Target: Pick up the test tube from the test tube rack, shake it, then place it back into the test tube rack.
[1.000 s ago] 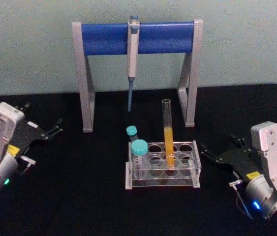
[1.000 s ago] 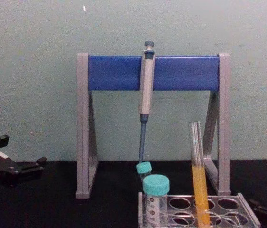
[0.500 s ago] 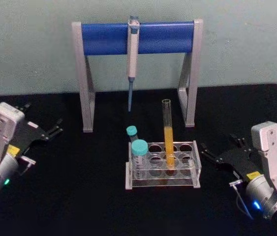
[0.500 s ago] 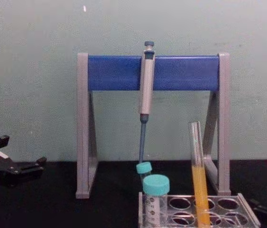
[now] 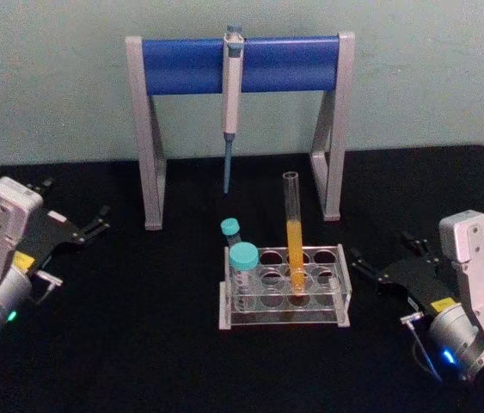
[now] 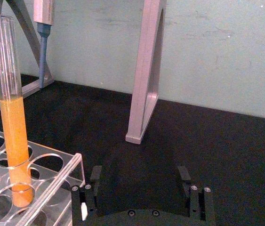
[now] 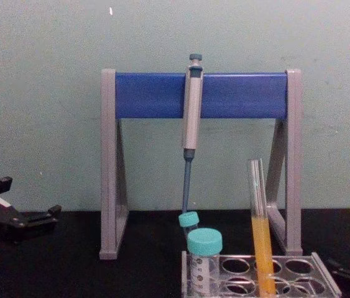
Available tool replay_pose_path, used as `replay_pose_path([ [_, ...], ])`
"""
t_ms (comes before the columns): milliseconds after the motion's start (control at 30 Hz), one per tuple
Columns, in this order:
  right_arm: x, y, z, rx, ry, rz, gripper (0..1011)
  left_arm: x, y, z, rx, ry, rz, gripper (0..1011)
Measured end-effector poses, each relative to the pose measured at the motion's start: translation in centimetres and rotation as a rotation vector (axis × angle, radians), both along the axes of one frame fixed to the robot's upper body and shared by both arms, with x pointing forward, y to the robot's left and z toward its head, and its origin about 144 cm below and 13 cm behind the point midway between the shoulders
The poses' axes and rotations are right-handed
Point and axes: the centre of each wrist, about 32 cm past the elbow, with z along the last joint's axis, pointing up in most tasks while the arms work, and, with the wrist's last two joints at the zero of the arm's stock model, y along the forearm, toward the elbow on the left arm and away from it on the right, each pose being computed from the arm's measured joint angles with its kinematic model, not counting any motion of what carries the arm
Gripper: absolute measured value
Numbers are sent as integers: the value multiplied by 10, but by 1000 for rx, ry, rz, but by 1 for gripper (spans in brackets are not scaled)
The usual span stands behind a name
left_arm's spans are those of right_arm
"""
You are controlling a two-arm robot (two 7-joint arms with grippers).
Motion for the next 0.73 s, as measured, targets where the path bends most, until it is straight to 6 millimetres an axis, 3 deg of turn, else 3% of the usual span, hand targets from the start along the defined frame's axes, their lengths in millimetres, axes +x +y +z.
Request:
replay_pose_path([
  [733,0,0,0,0,0,0,1000,0,0,0,0,0,0,1001],
])
